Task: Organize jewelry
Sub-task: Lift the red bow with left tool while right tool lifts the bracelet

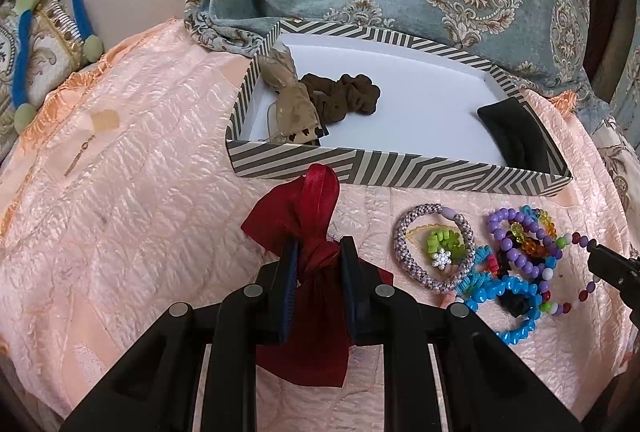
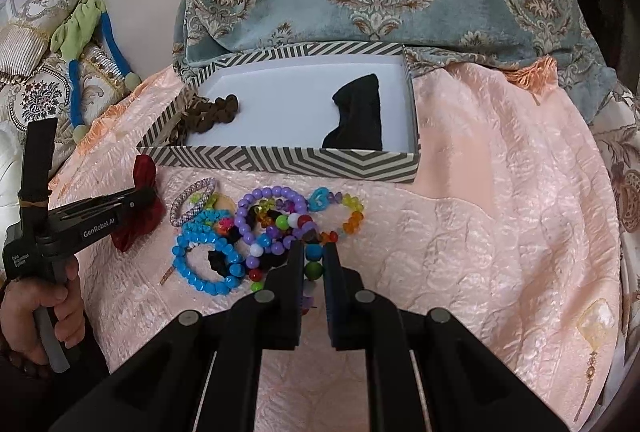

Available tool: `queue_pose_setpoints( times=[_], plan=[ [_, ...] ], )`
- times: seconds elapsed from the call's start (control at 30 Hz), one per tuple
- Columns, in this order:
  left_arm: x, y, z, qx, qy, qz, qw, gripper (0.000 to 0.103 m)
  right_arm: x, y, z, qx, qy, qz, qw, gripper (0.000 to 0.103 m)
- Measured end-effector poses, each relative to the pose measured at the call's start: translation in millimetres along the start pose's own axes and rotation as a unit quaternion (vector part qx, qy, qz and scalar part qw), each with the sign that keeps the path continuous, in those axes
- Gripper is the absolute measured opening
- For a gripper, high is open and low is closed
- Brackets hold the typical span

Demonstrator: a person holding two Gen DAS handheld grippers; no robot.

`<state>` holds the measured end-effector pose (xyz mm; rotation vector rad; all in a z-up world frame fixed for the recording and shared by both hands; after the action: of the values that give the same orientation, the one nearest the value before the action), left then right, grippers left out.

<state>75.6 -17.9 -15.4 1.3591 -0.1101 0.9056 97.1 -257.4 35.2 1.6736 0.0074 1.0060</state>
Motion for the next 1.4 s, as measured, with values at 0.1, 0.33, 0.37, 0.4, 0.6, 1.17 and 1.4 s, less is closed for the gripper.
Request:
queue_pose_setpoints(
  times=[0.1, 0.33, 0.37, 0.4, 0.6, 1.17, 1.4],
  plan=[
    [-0.4, 0.3, -0.3, 0.001, -0.001, 0.0, 1.0, 0.003, -0.1, 0.8, 1.3, 0.0, -0.004, 0.006, 1.0, 0.009],
    [-1.2, -0.3, 0.6, 0.005, -0.006, 0.001, 1.0, 0.003, -2.0, 1.1, -0.2, -0.002, -0.009, 0.013, 1.0, 0.009],
    [-1.6, -0.2, 0.7, 0.006, -0.007, 0.002, 1.0, 0.003, -2.3, 0.7, -0.1, -0.006, -0.01, 0.01, 1.0, 0.009],
    [-1.6, -0.4, 0.8, 0.006, -0.008, 0.002, 0.9999, 0.003, -2.8, -0.4, 1.2, -0.01, -0.014, 0.006, 1.0, 0.009],
    [-1.9, -0.6, 1.3, 0.009, -0.012, 0.003, 0.9999, 0.003, -1.5, 0.9, 0.8, -0.028, -0.002, 0.001, 1.0, 0.009],
    [-3.1, -1.1, 2.8, 0.019, -0.023, 0.004, 0.9995, 0.004, -1.7, -1.3, -1.9, -0.038, 0.011, -0.007, 0.999, 0.009],
    [-3.1, -2.3, 2.3, 0.021, -0.026, 0.003, 0.9994, 0.004, -1.5, -0.8, -1.9, -0.041, 0.012, -0.009, 0.999, 0.009]
  ],
)
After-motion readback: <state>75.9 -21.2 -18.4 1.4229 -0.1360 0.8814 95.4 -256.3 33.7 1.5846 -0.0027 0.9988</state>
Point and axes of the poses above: each gripper's, at about its wrist camera, not at the fingertips, and y roughly against the way its jaws point, z to its right, x to its top, the point moved 1 cm from there along -y, roughly the way its jaws point, and after that the axes turned 15 degrees about y, right-handed, at the moved point
